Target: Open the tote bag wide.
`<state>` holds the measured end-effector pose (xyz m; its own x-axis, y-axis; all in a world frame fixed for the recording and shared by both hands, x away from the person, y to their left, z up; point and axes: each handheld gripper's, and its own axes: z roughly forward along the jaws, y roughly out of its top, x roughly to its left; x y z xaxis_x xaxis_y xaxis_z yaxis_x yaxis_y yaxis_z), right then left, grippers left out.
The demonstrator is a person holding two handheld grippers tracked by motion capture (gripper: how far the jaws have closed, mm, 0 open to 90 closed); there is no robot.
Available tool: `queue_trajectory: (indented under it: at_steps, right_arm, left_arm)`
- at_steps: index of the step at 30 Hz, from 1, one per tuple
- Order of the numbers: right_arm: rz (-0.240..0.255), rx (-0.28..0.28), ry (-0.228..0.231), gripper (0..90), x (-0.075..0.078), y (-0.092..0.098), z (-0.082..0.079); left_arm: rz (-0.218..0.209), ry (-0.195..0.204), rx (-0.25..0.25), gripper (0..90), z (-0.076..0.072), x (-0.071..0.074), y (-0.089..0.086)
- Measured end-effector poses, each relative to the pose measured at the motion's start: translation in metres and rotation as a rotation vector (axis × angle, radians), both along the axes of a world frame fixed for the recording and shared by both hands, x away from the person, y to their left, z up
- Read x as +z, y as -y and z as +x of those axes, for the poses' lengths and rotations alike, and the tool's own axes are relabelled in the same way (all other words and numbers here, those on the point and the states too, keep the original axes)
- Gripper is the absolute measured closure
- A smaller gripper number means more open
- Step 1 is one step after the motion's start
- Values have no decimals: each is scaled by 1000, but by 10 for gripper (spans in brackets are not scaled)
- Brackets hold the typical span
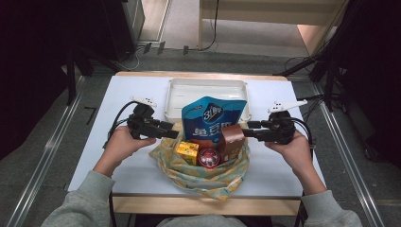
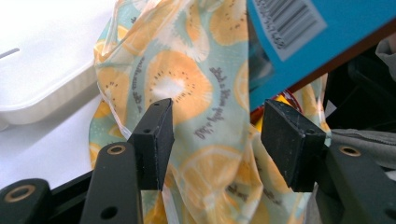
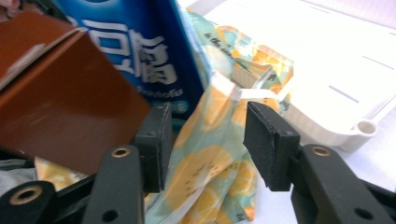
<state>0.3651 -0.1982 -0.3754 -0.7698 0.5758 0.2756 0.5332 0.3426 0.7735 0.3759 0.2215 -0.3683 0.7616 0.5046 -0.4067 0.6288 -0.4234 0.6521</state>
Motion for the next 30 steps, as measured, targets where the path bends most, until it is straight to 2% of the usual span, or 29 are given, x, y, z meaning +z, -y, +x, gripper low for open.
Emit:
queue_trajectory:
  at_steps: [3,6,9,12,15,17,19,22,28,30]
  right_arm:
    - [-16,-6,-6,500,-2,-3,7]
    - [-22,-13,-14,490,-6,-7,14]
    - [-26,-16,-28,505,-10,-10,18]
    - [-26,-17,-49,536,-15,-14,22]
    - [-34,-8,-62,601,-19,-19,23]
    - [-43,-1,-57,687,-21,-22,24]
    - [-52,8,-46,766,-23,-24,23]
    - [-74,25,-48,857,-25,-27,21]
    - [-70,23,-59,875,-26,-24,20]
    - [-67,29,-50,878,-26,-23,19]
  left_arm:
    - [17,-1,-1,437,4,-4,4]
    - [23,-24,4,444,8,-9,8]
    - [15,-48,13,496,11,-14,10]
    - [22,-72,18,624,13,-17,11]
    - [42,-68,6,743,12,-20,14]
    - [52,-51,6,846,11,-21,15]
    - [53,-47,12,899,11,-22,14]
    - [66,-32,28,900,12,-24,12]
    - [88,-27,48,900,13,-29,6]
    - [82,-32,58,900,13,-32,3]
